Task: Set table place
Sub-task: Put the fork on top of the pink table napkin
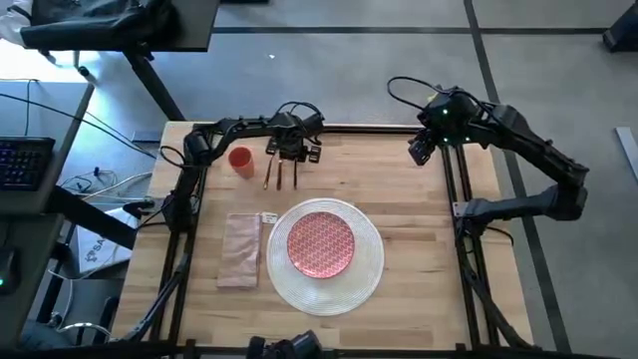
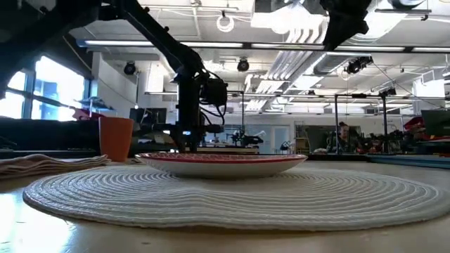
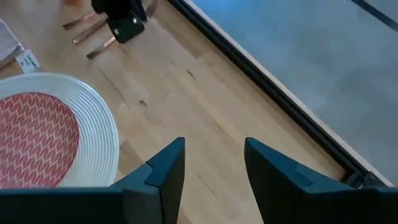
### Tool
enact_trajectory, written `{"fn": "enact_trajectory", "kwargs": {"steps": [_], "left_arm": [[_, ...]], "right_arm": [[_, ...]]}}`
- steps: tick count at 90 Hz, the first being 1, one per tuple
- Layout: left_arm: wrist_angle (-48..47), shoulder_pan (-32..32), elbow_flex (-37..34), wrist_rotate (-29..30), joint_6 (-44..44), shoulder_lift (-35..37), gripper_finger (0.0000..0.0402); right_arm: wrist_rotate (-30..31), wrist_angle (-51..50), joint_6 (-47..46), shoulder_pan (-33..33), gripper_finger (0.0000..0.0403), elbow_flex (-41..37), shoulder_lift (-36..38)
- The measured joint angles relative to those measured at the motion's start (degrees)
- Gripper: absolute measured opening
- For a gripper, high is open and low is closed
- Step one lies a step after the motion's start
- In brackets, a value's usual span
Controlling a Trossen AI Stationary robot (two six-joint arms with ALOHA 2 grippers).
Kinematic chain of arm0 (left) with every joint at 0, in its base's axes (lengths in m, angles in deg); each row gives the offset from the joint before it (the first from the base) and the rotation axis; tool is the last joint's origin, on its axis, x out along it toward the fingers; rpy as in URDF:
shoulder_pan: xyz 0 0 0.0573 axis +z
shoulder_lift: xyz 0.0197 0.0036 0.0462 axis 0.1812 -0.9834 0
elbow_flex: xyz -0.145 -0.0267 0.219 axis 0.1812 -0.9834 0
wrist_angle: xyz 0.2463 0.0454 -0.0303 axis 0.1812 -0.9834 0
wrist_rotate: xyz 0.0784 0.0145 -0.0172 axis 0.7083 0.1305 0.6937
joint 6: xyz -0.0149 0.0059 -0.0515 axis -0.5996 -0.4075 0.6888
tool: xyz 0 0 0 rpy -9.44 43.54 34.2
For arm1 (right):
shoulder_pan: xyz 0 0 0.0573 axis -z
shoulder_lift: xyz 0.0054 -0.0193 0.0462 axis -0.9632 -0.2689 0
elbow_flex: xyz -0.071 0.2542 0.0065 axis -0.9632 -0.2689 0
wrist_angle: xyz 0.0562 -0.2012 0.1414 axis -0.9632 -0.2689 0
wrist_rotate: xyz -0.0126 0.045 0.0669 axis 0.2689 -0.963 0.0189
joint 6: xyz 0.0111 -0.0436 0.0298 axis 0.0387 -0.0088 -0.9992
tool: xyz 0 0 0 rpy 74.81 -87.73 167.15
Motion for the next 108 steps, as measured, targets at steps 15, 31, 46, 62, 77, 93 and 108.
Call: {"fn": "enact_trajectory", "kwargs": {"steps": [15,31,46,62,77,93,108], "left_arm": [[-0.19,0.02,0.11,-0.18,-0.82,-0.33,0.0021],[-0.55,0.02,-0.02,-0.49,-2.71,0.47,0.0004],[-3.05,-1.04,1.19,-0.32,-3.06,4.98,0.0002],[-8.98,-6.18,1.77,-3.82,0.23,13.00,0.0001],[-17.52,-16.49,-2.58,-8.71,8.16,20.33,0.0000],[-17.53,-29.66,-12.97,-12.31,25.71,27.73,0.0000],[-15.36,-39.69,-23.02,-15.05,41.50,32.06,0.0000]], "right_arm": [[-0.01,0.33,-0.91,0.00,0.0145,0.00,-0.03],[-0.02,0.29,-0.89,0.00,0.0145,0.00,-0.04],[0.00,0.61,0.28,0.00,0.0145,0.00,-0.04],[-0.09,1.89,2.68,0.00,0.0145,0.00,-0.04],[-0.14,3.49,3.89,0.00,0.0145,0.00,-0.04],[-1.81,6.76,5.22,0.00,0.0145,0.02,-0.29],[-4.41,10.32,7.07,-0.02,0.0145,0.02,-1.62]]}}
